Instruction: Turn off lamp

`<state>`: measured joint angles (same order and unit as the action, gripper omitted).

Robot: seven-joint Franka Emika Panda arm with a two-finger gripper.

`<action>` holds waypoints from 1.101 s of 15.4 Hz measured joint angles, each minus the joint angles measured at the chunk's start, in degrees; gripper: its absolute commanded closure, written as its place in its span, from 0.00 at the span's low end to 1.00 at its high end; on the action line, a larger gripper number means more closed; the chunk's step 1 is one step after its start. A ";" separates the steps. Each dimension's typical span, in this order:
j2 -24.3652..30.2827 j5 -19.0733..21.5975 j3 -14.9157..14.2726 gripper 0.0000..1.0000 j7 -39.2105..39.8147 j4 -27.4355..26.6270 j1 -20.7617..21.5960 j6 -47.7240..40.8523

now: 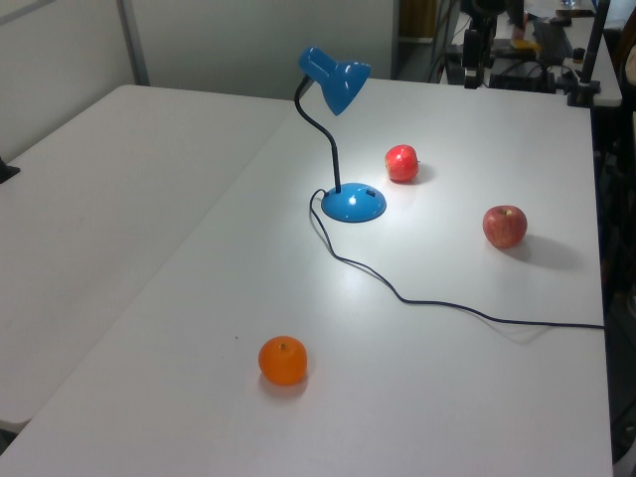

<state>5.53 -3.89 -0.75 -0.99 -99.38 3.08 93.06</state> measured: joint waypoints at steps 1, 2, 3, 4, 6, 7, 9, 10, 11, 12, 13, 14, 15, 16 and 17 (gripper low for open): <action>0.00 0.00 0.00 0.00 0.00 0.02 0.00 0.00; 0.00 0.00 -0.01 0.00 0.00 0.02 0.00 0.00; 0.00 0.00 -0.02 0.00 0.00 0.03 0.00 0.00; 0.00 0.00 -0.04 0.00 0.00 0.04 0.00 0.00; 0.00 0.00 -0.06 0.06 0.00 0.04 0.00 0.00; 0.00 0.00 -0.07 0.15 0.00 0.04 0.00 0.00; 0.00 0.00 -0.07 0.44 0.00 0.04 0.00 0.00; 0.00 0.00 -0.07 0.60 0.00 0.04 0.00 0.00; 0.00 0.00 -0.08 0.74 0.00 0.04 0.00 0.00; 0.00 0.00 -0.08 0.87 0.00 0.04 0.00 0.00; 0.00 0.00 -0.08 0.98 0.00 0.04 0.00 0.00; 0.00 0.00 -0.08 1.00 0.00 0.04 0.00 0.00; 0.00 0.00 -0.08 1.00 0.07 0.04 0.00 0.00; -0.01 0.00 -0.08 1.00 0.26 0.04 0.00 0.00; -0.01 0.00 -0.08 1.00 0.63 0.04 0.00 0.00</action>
<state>5.52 -3.89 -0.84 -0.36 -99.33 3.08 93.06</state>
